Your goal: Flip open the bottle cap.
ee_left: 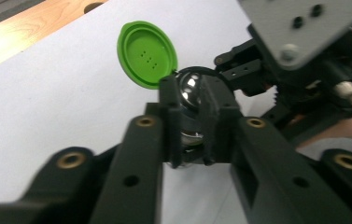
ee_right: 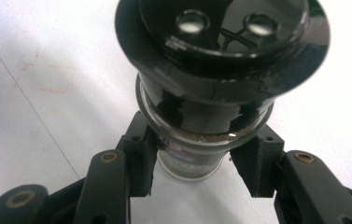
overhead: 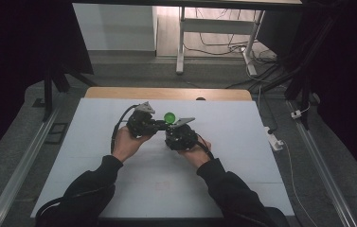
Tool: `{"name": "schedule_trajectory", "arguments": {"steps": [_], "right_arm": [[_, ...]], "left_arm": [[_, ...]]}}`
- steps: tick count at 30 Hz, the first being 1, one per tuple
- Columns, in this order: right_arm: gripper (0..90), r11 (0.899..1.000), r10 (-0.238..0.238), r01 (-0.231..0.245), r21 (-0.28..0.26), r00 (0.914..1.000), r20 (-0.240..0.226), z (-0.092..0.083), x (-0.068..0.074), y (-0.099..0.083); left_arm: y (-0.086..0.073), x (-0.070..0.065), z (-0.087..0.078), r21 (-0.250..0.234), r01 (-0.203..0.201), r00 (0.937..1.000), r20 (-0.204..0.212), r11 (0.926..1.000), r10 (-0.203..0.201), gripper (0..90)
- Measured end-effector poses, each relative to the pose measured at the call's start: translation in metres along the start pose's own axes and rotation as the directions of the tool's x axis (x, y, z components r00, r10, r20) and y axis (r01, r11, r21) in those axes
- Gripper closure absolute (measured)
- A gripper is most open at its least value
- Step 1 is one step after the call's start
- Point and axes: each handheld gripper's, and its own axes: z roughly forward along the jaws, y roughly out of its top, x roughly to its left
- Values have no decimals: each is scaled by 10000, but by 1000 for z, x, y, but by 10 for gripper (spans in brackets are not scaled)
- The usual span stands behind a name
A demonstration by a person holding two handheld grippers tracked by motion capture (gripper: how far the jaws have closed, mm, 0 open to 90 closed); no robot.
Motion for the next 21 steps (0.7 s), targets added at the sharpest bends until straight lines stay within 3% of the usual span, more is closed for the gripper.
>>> {"name": "schedule_trajectory", "arguments": {"steps": [8, 12, 14, 16, 21], "right_arm": [[526, 10000, 13, -13, -5, 10000, -55, 0, 0, 0], [525, 10000, -24, 24, 3, 10000, -68, 0, 0, 0], [525, 10000, -38, 38, 4, 10000, -66, 0, 0, 0], [524, 10000, -49, 49, -2, 10000, -61, 0, 0, 0], [520, 10000, -41, 41, -20, 10000, -58, 0, 0, 0]], "left_arm": [[-4, -6, -15, 60, 81, 9999, 119, 9999, -82, 545], [-10, -9, -24, -5, 125, 9998, 172, 9999, -124, 384], [-13, -11, -28, -2, 74, 10000, 64, 10000, -74, 352], [-19, -16, -32, 191, 81, 9999, -97, 9998, -79, 249], [-30, -24, -41, 188, 417, 9991, 87, 9990, -419, 186]]}}
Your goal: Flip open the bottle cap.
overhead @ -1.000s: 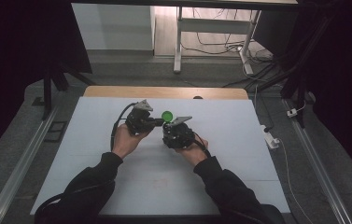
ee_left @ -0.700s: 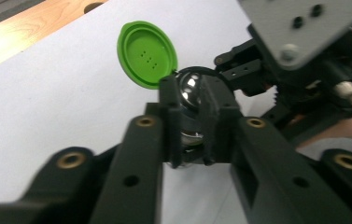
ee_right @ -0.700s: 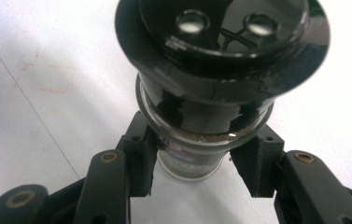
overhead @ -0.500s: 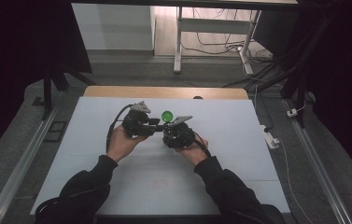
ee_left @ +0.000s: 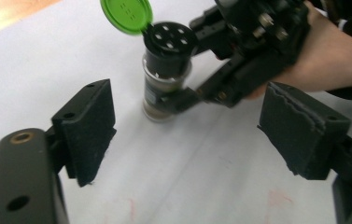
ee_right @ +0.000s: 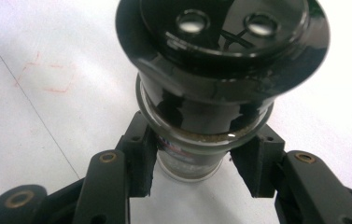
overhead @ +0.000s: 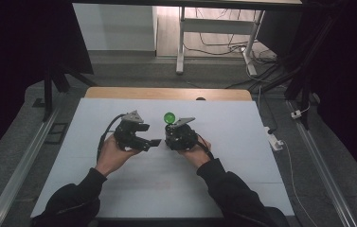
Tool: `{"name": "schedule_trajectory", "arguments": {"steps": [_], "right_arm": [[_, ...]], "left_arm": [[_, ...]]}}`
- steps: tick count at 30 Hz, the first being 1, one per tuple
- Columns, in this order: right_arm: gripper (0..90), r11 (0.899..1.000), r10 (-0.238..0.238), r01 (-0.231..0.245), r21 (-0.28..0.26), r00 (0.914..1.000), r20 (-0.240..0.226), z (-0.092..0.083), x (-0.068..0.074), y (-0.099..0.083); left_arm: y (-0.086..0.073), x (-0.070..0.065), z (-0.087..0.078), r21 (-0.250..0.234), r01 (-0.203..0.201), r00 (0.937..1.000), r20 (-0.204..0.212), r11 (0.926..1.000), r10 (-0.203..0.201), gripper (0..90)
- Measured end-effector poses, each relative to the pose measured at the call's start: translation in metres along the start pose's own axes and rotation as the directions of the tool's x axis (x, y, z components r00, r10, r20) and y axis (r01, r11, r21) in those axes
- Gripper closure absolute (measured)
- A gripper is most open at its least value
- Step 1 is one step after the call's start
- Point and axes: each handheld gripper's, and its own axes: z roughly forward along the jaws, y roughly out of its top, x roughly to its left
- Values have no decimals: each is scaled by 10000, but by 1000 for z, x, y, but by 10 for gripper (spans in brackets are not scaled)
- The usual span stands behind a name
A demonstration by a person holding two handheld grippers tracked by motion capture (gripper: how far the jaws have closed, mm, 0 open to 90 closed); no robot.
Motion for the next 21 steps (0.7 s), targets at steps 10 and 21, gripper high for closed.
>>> {"name": "schedule_trajectory", "arguments": {"steps": [10, 21], "right_arm": [[376, 9986, 537, -537, 15, 9983, -226, -4, -4, -1], [227, 9980, 638, -633, 87, 9959, -640, -24, 3, -4]], "left_arm": [[-16, -12, -17, 11, 253, 9997, 7, 9997, -253, 56], [-46, -17, -44, 39, 744, 9970, -218, 9972, -743, 6]]}}
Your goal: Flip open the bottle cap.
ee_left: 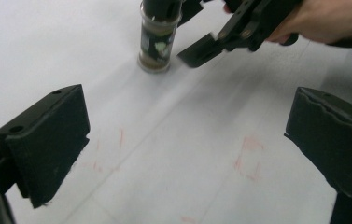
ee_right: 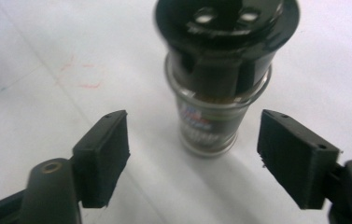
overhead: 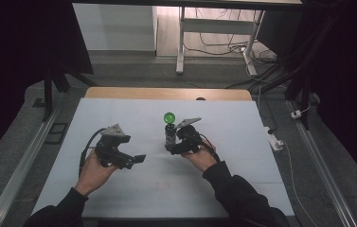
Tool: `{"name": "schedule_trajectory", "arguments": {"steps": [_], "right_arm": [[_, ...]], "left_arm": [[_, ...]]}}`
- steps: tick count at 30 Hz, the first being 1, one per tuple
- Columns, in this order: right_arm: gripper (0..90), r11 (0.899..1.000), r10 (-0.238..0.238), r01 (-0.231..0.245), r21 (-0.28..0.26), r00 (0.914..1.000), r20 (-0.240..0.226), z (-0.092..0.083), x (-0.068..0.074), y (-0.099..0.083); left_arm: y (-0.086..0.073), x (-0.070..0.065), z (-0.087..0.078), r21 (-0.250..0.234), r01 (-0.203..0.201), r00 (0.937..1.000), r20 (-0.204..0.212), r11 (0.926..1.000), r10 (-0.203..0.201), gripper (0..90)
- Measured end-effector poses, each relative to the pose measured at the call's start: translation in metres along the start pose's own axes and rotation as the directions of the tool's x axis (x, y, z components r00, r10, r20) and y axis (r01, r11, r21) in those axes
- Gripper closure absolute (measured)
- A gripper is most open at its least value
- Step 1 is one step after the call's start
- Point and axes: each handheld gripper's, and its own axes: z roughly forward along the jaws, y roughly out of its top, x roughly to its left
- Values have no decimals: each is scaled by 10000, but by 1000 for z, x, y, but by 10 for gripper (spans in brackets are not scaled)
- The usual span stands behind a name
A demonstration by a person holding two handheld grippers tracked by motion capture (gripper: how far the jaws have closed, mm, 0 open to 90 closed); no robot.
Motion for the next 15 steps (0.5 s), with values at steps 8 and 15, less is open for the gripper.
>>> {"name": "schedule_trajectory", "arguments": {"steps": [8, 15], "right_arm": [[161, 10000, 36, -37, -34, 9992, -387, -19, 6, -8], [98, 9997, -107, 88, -235, 9967, -804, -43, 12, -18]], "left_arm": [[-23, -6, -11, 167, 259, 9996, 116, 9995, -261, 0], [-41, -12, -27, 15, 360, 9992, -147, 9994, -359, 0]]}}
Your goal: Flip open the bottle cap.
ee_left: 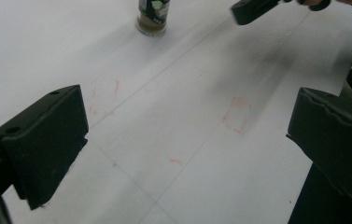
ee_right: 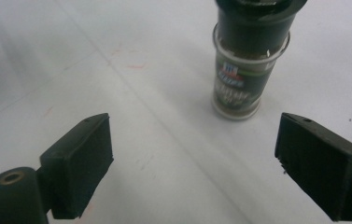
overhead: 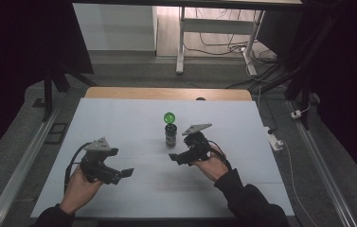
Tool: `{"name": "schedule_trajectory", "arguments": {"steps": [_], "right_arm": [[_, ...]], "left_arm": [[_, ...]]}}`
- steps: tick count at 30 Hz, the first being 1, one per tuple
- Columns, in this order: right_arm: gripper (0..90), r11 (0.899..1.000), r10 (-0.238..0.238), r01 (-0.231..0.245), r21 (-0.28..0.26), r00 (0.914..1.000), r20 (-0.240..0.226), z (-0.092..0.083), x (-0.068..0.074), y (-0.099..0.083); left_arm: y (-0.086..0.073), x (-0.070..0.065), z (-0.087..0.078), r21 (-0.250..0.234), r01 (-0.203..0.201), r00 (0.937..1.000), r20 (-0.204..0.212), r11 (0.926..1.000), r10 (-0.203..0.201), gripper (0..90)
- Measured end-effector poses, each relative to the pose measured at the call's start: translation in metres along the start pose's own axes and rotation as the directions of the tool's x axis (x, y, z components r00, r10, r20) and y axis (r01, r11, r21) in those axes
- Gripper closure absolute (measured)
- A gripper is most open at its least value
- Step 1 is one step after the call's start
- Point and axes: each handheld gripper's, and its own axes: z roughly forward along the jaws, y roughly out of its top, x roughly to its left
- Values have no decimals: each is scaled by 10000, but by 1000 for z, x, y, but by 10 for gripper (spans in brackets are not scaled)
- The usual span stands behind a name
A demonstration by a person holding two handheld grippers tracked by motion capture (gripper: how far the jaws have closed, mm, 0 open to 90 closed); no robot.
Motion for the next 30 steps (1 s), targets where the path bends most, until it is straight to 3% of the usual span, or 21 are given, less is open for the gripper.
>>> {"name": "schedule_trajectory", "arguments": {"steps": [6, 14, 22, 30], "right_arm": [[42, 9999, 101, -100, 94, 9998, -189, -18, 3, -12], [21, 9987, 284, -289, -421, 9995, -118, -52, 1, -32], [0, 9968, 517, -477, -645, 9968, 604, -84, -6, -61], [0, 9911, 1125, -1005, -870, 9829, 1461, -116, -11, -94]], "left_arm": [[-17, 0, -14, -239, 115, 9996, -245, 9996, -121, 0], [-39, 1, -30, -433, 420, 9977, -523, 9982, -443, 0], [-58, 3, -49, -767, 764, 9930, -843, 9941, -828, 0], [-71, 2, -60, -818, 874, 9885, -1160, 9928, -965, 0]]}}
